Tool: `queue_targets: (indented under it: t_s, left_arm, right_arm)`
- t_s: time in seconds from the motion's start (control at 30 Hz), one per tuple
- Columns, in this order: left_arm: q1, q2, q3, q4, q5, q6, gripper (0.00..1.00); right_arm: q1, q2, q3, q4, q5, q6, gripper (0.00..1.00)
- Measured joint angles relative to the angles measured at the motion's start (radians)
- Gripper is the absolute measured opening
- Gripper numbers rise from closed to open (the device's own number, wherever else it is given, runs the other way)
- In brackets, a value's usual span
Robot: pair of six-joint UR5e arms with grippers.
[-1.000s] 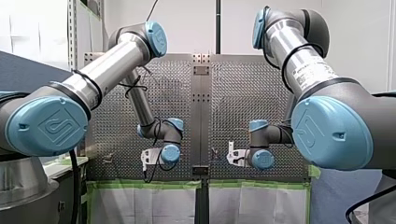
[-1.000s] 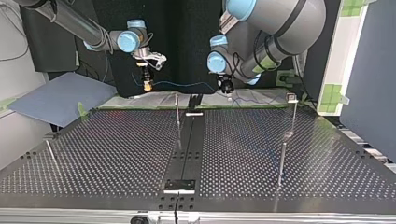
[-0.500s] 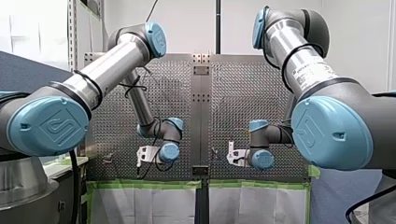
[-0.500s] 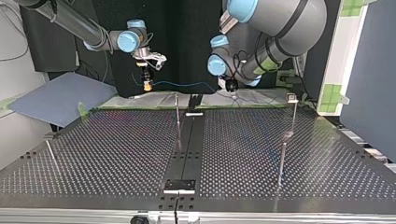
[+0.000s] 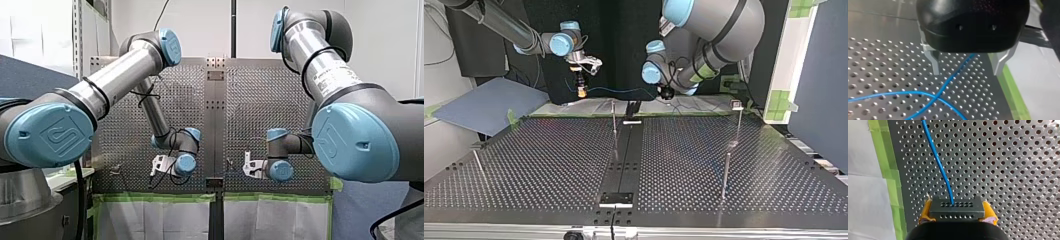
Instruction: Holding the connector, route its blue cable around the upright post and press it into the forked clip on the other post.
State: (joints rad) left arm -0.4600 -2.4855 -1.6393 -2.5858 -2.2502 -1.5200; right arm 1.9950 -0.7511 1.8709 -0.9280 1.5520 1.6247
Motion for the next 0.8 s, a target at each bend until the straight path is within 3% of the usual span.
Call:
queue_targets:
  t_s: [0.2,0.4,0.8]
  left_arm:
    - [0.002,-0.045,0.050,-0.024,-0.016,0.051,1.00]
    - [0.005,-0.057,0.099,-0.039,0.002,0.102,1.00]
    - [0.012,-0.087,0.122,-0.055,0.036,0.199,1.00]
  right_arm:
    - [0.000,0.000,0.000,0.000,-0.001,0.000,0.00]
    - [0.000,0.000,0.000,-0.003,-0.002,0.000,0.00]
    - [-0.003,0.000,0.000,-0.007,-0.003,0.003,0.00]
